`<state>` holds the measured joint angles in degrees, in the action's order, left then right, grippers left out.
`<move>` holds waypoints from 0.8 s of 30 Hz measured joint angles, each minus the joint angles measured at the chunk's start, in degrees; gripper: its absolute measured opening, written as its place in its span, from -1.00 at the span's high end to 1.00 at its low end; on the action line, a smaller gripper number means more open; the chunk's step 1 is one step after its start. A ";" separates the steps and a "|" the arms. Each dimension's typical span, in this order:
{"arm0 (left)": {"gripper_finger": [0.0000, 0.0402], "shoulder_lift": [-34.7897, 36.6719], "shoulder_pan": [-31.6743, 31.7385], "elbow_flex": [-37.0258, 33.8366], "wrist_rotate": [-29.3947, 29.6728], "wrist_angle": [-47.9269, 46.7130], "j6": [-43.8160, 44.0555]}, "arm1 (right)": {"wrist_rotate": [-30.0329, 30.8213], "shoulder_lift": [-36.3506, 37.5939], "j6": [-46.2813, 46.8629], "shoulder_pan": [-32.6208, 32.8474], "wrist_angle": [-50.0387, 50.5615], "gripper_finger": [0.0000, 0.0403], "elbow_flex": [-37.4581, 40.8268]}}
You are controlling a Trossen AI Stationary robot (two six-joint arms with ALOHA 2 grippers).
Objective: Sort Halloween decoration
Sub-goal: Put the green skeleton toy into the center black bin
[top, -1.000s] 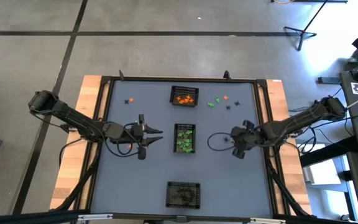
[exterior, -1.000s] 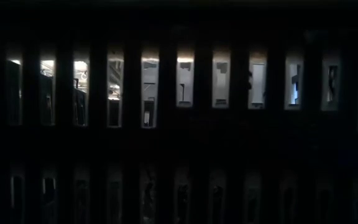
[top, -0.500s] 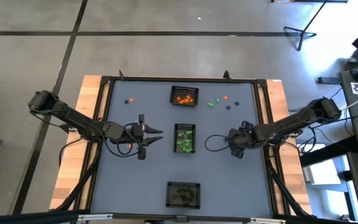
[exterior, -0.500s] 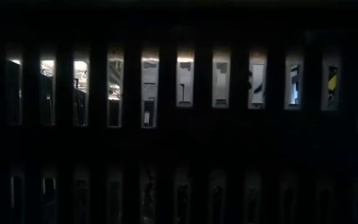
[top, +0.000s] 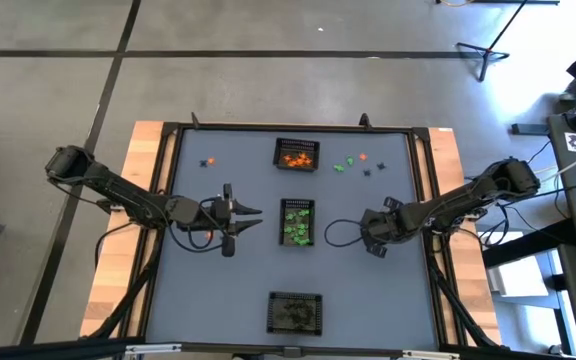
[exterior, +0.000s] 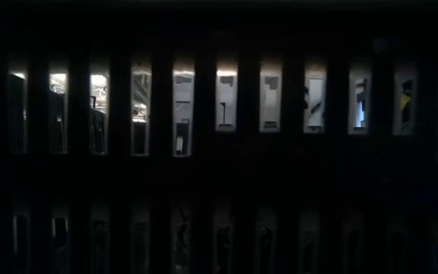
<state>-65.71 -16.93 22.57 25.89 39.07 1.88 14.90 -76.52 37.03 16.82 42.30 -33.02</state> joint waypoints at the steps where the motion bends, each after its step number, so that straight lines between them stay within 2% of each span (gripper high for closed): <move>1: 0.53 0.00 0.00 0.00 0.00 0.00 0.00 | 0.41 0.01 -0.25 -0.03 -0.03 0.81 -0.93; 3: 0.53 0.00 0.02 0.00 0.00 -0.02 -0.01 | 0.52 0.21 -1.40 -0.03 -0.41 0.94 -2.91; 7: 0.53 0.00 0.01 0.00 0.00 -0.02 -0.01 | 0.52 0.17 -3.07 -0.01 -0.19 0.91 -6.28; 11: 0.53 0.00 0.00 0.00 -0.02 -0.02 -0.01 | 0.69 0.19 -5.38 -0.01 -0.47 0.99 -9.85; 19: 0.53 0.00 0.00 0.00 0.00 -0.02 -0.01 | 1.95 0.21 -11.61 0.01 -8.98 0.98 -15.68; 24: 0.53 0.00 0.02 0.00 -0.02 -0.02 -0.01 | 1.25 0.12 -11.71 0.02 -6.10 0.89 -15.91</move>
<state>-65.71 -16.91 22.57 25.87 39.05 1.87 16.15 -76.40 25.32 16.84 36.21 -48.93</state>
